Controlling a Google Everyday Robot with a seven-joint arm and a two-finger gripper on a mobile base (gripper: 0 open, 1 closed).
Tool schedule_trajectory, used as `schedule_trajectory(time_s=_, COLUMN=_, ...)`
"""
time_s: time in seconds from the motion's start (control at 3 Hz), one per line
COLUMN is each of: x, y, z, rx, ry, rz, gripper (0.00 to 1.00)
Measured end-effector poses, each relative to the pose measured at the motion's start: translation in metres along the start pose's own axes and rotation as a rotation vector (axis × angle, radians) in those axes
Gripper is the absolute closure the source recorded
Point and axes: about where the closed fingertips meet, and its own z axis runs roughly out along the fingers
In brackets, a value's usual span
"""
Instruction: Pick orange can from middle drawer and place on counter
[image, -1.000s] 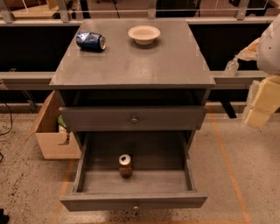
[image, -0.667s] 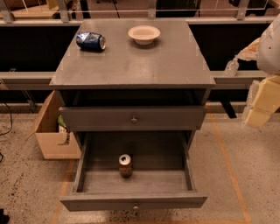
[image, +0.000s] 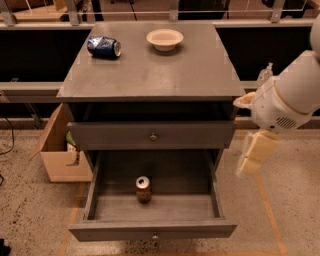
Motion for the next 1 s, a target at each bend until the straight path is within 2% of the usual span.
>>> schedule_trajectory(time_s=0.33, x=0.001, y=0.013, z=0.068, rx=-0.070, ry=-0.104, rz=-0.028, gripper=0.00)
schedule_trajectory(time_s=0.67, x=0.004, y=0.026, z=0.123, rx=-0.106, ry=-0.226, rz=-0.013, gripper=0.00)
schedule_trajectory(time_s=1.0, x=0.007, y=0.037, z=0.178, rx=-0.184, ry=-0.238, rz=0.013, gripper=0.00)
